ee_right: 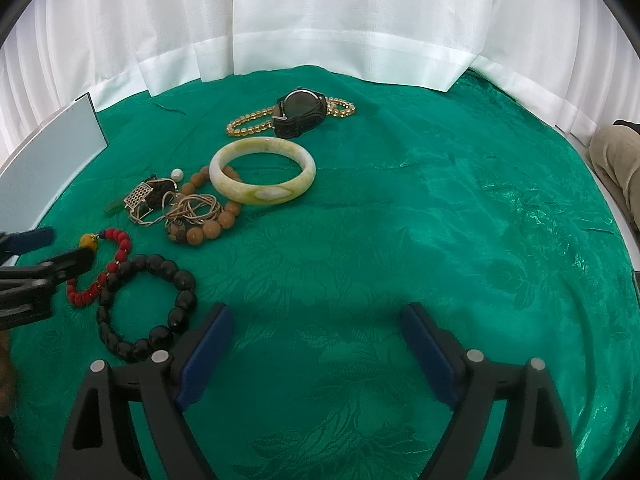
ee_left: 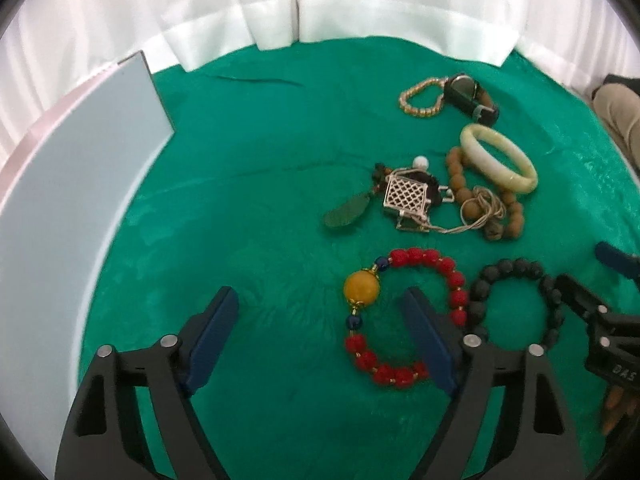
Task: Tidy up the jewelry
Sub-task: 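Grasp the red bead bracelet with the left tool while the right tool grasps the silver pendant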
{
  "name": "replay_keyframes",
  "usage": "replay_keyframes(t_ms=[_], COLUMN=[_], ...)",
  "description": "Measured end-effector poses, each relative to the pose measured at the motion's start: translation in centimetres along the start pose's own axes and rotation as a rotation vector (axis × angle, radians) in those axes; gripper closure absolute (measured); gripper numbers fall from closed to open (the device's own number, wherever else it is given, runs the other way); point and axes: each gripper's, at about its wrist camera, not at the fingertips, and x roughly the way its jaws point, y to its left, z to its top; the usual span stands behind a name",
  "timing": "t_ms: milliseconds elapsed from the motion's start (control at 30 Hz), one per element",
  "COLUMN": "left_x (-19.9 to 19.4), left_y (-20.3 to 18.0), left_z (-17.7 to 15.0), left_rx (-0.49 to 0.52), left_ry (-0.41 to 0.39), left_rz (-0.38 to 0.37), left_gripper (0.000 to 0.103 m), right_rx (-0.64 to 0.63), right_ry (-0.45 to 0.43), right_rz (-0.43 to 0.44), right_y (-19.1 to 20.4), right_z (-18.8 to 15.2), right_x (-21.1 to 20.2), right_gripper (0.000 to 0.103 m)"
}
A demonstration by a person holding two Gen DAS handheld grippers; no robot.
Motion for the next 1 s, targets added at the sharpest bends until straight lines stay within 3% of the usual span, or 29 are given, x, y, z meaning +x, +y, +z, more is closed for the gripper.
replay_keyframes(t_ms=[33, 133, 167, 200, 233, 300, 433, 567, 667, 800, 1000], left_x=[0.1, 0.0, -0.1, -0.2, -0.2, -0.3, -1.7, -4.9, -6.9, -8.1, -8.6], left_y=[0.0, -0.1, -0.3, -0.5, -0.8, -0.9, 1.0, 3.4, 4.7, 5.8, 7.1], left_z=[0.0, 0.0, 0.1, 0.1, 0.2, 0.1, -0.7, -1.7, -2.6, -3.5, -4.8], left_rx=[0.001, -0.002, 0.010, 0.021, 0.032, 0.016, -0.109, -0.197, -0.222, -0.249, -0.276], left_ry=[-0.003, -0.013, -0.020, -0.023, -0.021, -0.010, 0.000, -0.034, -0.060, -0.082, -0.091], left_rz=[-0.009, -0.052, -0.058, -0.071, -0.085, -0.097, -0.167, -0.220, -0.219, -0.207, -0.186], left_gripper=[0.020, 0.040, 0.056, 0.081, 0.086, 0.088, 0.088, 0.088, 0.088, 0.088, 0.088], right_rx=[0.000, 0.000, 0.000, 0.000, 0.001, 0.001, 0.001, 0.002, -0.004, -0.037, -0.211], right_ry=[0.000, 0.000, 0.000, 0.000, 0.000, 0.000, 0.001, 0.001, 0.000, -0.005, -0.062], right_rz=[0.000, 0.000, 0.000, 0.000, 0.000, 0.000, 0.002, 0.012, 0.030, 0.123, 0.326], right_y=[0.0, 0.0, 0.0, 0.0, 0.0, 0.0, 0.0, 0.3, 0.4, 1.0, 6.2], right_z=[0.0, 0.0, 0.0, 0.0, 0.0, 0.0, 0.0, -0.1, -0.1, 0.0, 3.2], right_x=[0.0, 0.0, 0.0, 0.0, 0.0, 0.0, 0.0, 0.0, -0.1, -1.8, -5.1], right_gripper=[0.013, 0.013, 0.013, 0.013, 0.013, 0.012, 0.012, 0.011, 0.009, 0.010, 0.011])
